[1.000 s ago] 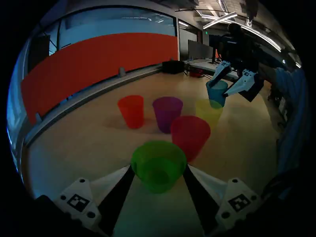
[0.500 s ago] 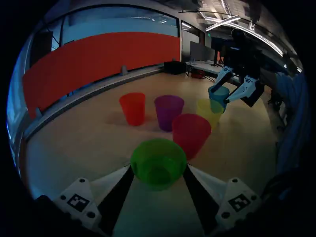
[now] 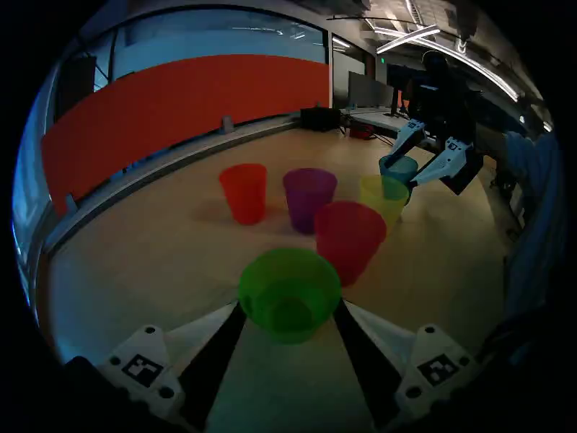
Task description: Pour water
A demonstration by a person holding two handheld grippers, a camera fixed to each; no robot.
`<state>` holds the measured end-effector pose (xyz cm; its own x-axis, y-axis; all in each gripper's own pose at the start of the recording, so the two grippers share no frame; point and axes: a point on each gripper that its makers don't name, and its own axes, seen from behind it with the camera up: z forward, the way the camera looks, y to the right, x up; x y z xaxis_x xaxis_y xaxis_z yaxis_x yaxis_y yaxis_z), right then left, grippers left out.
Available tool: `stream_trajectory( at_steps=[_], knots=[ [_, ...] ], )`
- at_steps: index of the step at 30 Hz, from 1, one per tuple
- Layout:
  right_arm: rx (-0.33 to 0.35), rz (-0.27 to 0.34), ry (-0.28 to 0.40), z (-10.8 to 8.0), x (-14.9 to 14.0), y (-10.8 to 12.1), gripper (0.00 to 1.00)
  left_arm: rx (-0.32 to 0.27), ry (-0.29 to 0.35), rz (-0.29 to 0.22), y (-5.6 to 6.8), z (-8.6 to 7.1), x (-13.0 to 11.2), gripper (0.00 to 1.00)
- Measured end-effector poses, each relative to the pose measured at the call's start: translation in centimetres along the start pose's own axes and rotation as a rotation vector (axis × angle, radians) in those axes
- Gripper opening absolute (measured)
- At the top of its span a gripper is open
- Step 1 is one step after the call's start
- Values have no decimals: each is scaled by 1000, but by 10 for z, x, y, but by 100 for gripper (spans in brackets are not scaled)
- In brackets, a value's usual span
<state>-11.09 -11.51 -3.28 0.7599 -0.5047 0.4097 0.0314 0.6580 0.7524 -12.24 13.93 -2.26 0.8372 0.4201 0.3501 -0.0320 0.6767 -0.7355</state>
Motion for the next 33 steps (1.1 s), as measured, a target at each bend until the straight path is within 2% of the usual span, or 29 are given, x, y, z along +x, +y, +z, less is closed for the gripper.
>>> stream_trajectory(
  at_steps=[3, 15, 21, 33],
  knots=[
    [-3, -8, -1, 2, -1, 0, 92, 8, -3, 8, 0, -2, -2, 94],
    [-15, -37, 6, 5, -7, -3, 92, 20, 21, -44, -3, -19, 1, 94],
    [-42, -45, -4, 0, -16, 3, 92, 16, 29, -56, 1, -28, 1, 94],
    [-48, 16, 7, 0, -18, 6, 92, 16, 30, -52, 7, -35, 1, 94]
  ],
)
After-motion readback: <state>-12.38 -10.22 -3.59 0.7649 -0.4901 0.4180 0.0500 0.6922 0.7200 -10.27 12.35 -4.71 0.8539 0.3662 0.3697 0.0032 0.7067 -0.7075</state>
